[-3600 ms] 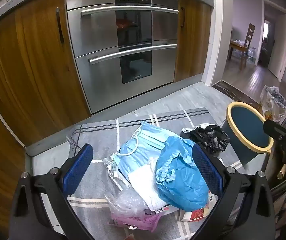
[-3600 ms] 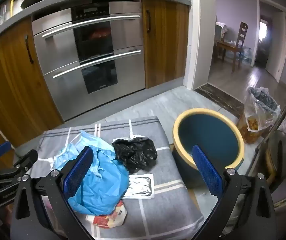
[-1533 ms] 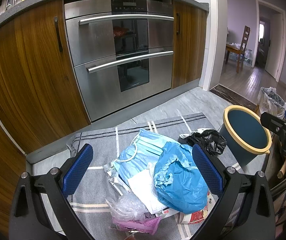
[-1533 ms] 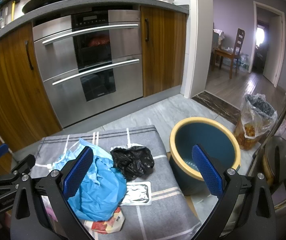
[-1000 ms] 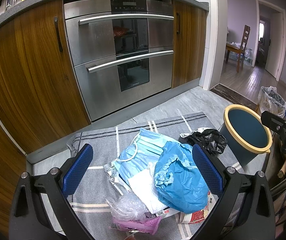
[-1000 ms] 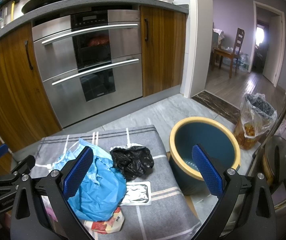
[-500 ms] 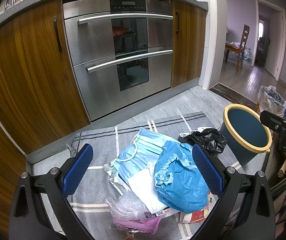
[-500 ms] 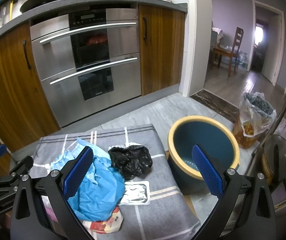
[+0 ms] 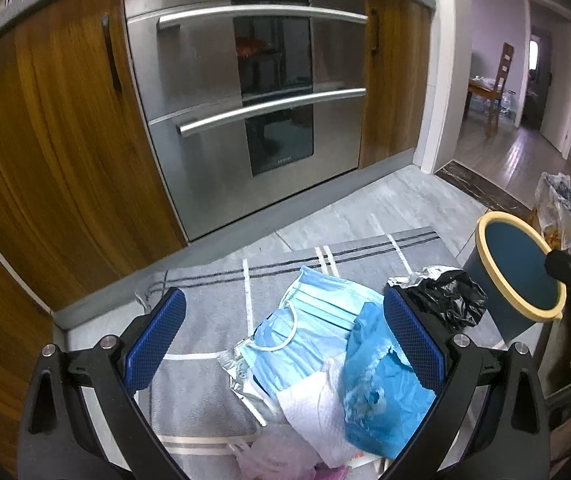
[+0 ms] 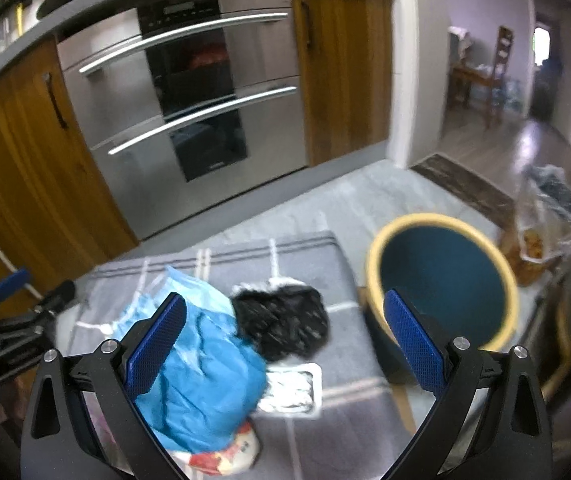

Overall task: Collect trash
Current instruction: 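Grasp the black plastic bag with the right gripper while the left gripper grasps the blue bag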

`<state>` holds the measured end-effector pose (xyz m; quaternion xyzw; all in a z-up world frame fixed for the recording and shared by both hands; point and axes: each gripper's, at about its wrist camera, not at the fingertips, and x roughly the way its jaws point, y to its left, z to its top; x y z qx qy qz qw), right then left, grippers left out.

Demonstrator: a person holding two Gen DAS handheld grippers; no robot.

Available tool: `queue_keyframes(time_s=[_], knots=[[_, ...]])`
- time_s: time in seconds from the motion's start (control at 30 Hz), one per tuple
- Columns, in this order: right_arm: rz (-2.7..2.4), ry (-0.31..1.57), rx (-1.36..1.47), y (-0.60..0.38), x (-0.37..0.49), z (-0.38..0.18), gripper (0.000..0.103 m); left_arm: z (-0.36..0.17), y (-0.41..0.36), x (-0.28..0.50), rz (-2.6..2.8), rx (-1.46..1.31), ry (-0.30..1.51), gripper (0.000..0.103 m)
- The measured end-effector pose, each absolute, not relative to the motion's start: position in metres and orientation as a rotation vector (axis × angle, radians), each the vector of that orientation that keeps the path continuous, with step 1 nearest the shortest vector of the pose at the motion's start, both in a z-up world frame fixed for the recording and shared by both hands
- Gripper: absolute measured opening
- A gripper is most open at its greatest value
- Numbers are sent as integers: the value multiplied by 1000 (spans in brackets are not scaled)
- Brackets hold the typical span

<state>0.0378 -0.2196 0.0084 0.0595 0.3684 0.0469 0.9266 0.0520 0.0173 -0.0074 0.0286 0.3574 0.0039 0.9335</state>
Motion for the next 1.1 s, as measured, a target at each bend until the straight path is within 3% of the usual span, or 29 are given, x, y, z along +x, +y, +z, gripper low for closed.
queue_keyframes(time_s=[0.47, 0.7, 0.87, 1.0, 1.1], knots=[[59, 931, 129, -217, 123, -43, 98, -25, 11, 66, -91, 93, 751, 97], [52, 1030, 164, -220, 146, -73, 95, -45, -9, 64, -199, 128, 821, 82], [66, 1047, 196, -220, 158, -82, 80, -57, -27, 64, -269, 151, 850, 73], [81, 1092, 191, -220, 167, -95, 63, -67, -35, 65, -307, 160, 897, 61], [102, 1131, 190, -220, 167, -105, 62, -75, -40, 67, -314, 175, 921, 55]])
